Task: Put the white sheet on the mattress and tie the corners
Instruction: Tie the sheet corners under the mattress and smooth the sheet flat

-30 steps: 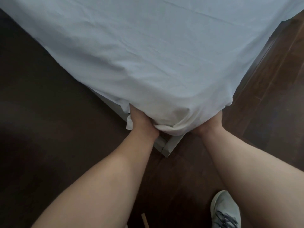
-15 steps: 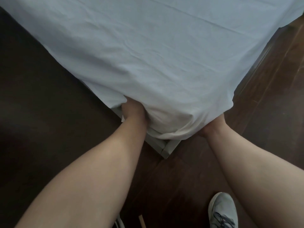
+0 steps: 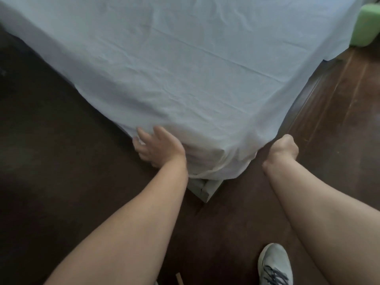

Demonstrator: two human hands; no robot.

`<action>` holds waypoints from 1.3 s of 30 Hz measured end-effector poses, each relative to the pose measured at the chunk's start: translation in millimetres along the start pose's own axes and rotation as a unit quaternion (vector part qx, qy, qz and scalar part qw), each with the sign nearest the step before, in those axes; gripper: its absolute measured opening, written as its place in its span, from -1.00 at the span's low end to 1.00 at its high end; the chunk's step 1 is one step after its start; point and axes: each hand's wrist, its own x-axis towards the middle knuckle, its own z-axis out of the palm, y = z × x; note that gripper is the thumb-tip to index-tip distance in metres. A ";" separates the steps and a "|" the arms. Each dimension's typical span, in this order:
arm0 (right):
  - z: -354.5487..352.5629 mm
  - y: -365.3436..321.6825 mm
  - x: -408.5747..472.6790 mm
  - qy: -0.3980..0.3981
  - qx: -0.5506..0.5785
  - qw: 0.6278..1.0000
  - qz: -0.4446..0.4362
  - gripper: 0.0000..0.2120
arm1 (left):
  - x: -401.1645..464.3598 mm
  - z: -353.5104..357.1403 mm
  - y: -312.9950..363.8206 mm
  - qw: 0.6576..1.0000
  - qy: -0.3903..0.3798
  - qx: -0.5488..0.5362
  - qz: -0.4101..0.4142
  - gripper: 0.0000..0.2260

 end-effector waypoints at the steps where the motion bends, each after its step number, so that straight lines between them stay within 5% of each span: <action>1: 1.4 -4.5 -7.3 -0.016 0.004 0.999 -0.034 -0.49 | -19.1 -4.3 14.8 0.996 -0.029 -0.002 0.087 -0.43; 3: 6.3 -9.2 -24.5 -0.091 -0.061 0.988 -0.111 -0.33 | -41.8 -3.7 24.5 0.968 -0.131 0.059 0.206 -0.45; 5: 6.4 -6.8 -57.4 -0.188 -0.180 0.948 -0.185 -0.36 | -48.6 -2.1 12.9 0.895 -0.242 0.219 0.303 -0.44; 6: 2.7 -0.3 -68.7 -0.216 -0.228 0.929 -0.197 -0.36 | -51.8 -5.3 7.8 0.859 -0.278 0.285 0.321 -0.42; 8: -6.5 10.9 -84.1 -0.254 -0.279 0.918 -0.124 -0.35 | -59.1 -20.2 7.4 0.840 -0.336 0.309 0.291 -0.40; 12: -33.6 -5.6 -93.7 -0.328 -0.303 0.893 0.053 -0.43 | -60.8 -39.9 24.4 0.845 -0.369 0.316 0.223 -0.30; 14: -41.3 -19.0 -93.1 -0.319 -0.327 0.890 0.001 -0.48 | -55.5 -42.8 33.8 0.858 -0.371 0.299 0.192 -0.39; 17: -41.1 -24.5 -91.7 -0.205 -0.360 0.883 -0.219 -0.49 | -48.9 -55.9 32.9 0.900 -0.361 0.214 0.121 -0.45; 21: -24.3 -10.6 -112.5 -0.251 -0.429 0.757 -0.423 -0.32 | -28.0 -58.7 22.9 0.915 -0.342 0.193 0.087 -0.29; 25: 2.2 2.4 -131.0 -0.296 -0.552 0.614 -0.480 -0.46 | 1.9 -49.2 18.0 0.932 -0.330 0.148 0.036 -0.41; 31: 37.4 -6.4 -134.6 -0.229 -0.554 0.601 -0.528 -0.58 | 67.0 -28.4 8.1 0.975 -0.221 -0.021 -0.028 -0.33; 39: 77.4 -1.2 -122.4 -0.255 -0.555 0.571 -0.548 -0.59 | 133.1 11.2 10.6 0.974 -0.175 -0.138 -0.043 -0.45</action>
